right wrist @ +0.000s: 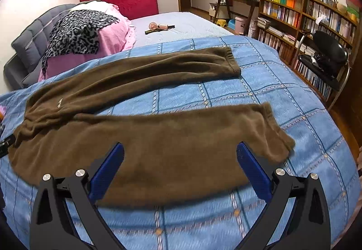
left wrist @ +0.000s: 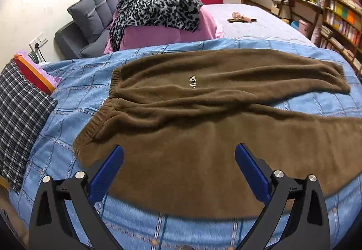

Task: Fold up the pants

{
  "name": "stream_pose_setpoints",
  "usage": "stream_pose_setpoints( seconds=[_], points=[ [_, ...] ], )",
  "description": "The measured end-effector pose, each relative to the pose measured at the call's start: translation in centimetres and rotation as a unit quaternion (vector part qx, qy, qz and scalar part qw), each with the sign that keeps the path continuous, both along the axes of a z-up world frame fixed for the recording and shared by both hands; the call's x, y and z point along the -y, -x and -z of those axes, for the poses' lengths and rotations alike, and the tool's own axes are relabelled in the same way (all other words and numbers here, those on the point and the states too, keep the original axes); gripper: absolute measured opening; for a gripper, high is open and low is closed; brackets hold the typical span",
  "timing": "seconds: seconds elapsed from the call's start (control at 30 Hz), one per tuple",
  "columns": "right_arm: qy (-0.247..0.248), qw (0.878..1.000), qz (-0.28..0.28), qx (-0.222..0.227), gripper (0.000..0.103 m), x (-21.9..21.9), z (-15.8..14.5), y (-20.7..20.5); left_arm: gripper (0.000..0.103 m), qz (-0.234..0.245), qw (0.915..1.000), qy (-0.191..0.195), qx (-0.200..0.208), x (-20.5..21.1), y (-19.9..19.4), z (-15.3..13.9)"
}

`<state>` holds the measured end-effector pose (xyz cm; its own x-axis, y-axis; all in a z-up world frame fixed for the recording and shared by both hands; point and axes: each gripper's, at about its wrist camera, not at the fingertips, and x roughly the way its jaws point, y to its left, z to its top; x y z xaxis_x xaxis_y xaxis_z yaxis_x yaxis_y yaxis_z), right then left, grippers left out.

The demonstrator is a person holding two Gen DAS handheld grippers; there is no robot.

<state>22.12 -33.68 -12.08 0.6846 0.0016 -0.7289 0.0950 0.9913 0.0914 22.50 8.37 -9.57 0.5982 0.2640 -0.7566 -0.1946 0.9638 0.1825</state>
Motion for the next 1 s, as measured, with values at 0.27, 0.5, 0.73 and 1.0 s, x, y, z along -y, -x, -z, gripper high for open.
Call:
stream_pose_setpoints(
  seconds=[0.27,0.5,0.73,1.0],
  points=[
    [-0.043,0.999,0.010,-0.019,0.100,3.6,0.8,-8.6,0.098,-0.022,0.9996,0.002,-0.020,-3.2,-6.6,2.3],
    [-0.056,0.997,0.034,-0.042,0.100,6.7,1.0,-16.8,0.098,-0.043,0.9984,-0.001,-0.037,-6.9,-12.6,3.4],
    [-0.060,0.995,0.061,-0.056,0.100,8.7,2.0,-22.4,0.098,-0.056,0.9970,0.012,-0.051,-11.1,-18.2,4.1],
    [-0.042,0.994,0.062,-0.083,0.100,8.3,4.5,-26.3,0.098,-0.108,0.9880,0.080,-0.077,-17.5,-23.4,4.6]
  ],
)
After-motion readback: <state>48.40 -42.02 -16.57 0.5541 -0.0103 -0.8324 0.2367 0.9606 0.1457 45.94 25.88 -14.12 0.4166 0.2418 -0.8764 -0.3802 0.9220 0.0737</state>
